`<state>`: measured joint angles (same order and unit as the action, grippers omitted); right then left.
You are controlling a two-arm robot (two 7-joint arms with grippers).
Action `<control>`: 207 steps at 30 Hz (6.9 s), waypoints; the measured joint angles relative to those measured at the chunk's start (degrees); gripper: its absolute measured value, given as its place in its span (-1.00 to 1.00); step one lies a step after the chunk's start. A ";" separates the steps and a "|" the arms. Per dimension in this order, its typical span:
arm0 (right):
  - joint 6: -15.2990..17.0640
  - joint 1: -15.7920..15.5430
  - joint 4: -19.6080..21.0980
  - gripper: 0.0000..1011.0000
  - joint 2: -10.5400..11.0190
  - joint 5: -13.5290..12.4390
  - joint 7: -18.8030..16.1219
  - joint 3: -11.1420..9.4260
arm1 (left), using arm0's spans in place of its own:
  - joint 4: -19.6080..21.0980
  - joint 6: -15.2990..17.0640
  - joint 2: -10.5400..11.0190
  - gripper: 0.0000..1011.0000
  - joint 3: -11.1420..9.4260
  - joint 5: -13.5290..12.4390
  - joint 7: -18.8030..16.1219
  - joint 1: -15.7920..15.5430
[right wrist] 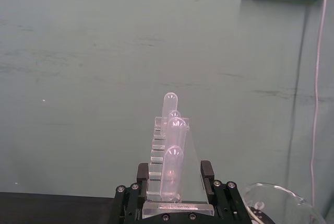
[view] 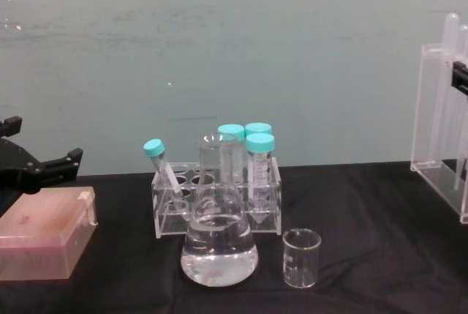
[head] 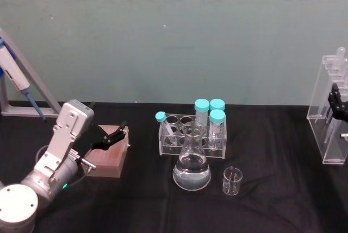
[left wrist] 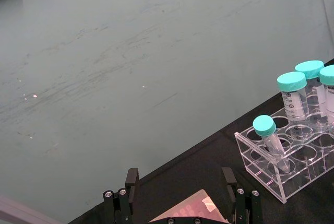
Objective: Place the experimental apparatus aside using one hand.
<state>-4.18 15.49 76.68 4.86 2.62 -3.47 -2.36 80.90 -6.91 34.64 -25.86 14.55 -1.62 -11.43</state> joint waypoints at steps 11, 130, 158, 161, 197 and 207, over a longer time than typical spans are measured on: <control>-0.83 -0.57 -0.10 0.20 1.52 -1.40 -0.91 -1.48 | 0.00 0.00 0.00 0.98 0.00 0.00 0.00 0.00; -1.70 1.16 -5.08 0.20 6.28 -7.30 -4.89 -3.17 | 0.00 0.00 0.00 0.98 0.00 0.00 0.00 0.00; -1.77 1.16 -5.03 0.78 6.27 -7.23 -4.88 -3.17 | 0.00 0.00 0.00 0.98 0.00 0.00 0.00 0.00; -1.77 1.16 -5.03 0.92 6.28 -7.23 -4.88 -3.17 | 0.00 0.00 0.00 0.98 0.00 0.00 0.00 0.00; -2.38 -2.36 0.77 0.98 5.66 -3.70 -2.24 -2.65 | 0.00 0.00 0.00 0.98 0.00 0.00 0.00 0.00; -2.43 -3.89 3.61 0.98 4.91 -2.46 -1.19 -3.09 | 0.00 0.00 0.00 0.98 0.00 0.00 0.00 0.00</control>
<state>-6.62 11.59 80.29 9.77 0.16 -4.67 -5.45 80.90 -6.91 34.64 -25.86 14.55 -1.62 -11.43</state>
